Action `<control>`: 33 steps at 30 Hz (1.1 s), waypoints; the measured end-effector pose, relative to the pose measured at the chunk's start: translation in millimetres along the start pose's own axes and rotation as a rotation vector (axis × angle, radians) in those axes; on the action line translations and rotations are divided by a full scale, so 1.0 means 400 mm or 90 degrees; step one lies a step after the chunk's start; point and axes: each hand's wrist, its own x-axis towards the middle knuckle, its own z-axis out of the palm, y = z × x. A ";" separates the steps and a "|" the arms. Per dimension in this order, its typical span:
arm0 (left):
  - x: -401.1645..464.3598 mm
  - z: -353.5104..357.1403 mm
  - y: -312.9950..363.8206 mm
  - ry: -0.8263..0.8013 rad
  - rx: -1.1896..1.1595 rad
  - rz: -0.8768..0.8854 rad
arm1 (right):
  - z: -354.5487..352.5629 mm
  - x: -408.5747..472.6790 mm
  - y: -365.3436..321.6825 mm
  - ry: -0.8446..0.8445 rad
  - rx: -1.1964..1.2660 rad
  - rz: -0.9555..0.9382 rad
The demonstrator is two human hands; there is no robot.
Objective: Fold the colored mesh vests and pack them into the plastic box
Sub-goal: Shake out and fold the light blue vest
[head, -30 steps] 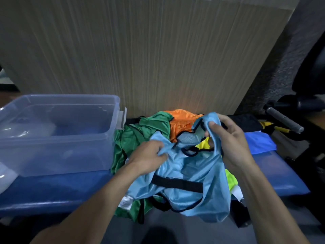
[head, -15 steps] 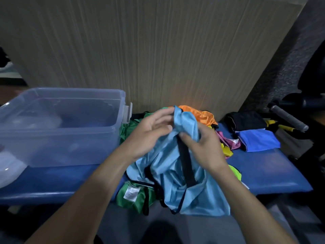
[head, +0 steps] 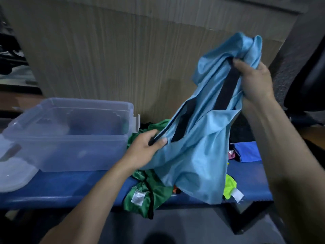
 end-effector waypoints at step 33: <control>0.031 -0.030 -0.128 -0.239 0.517 -0.097 | -0.114 -0.142 0.489 -0.312 -0.665 -0.235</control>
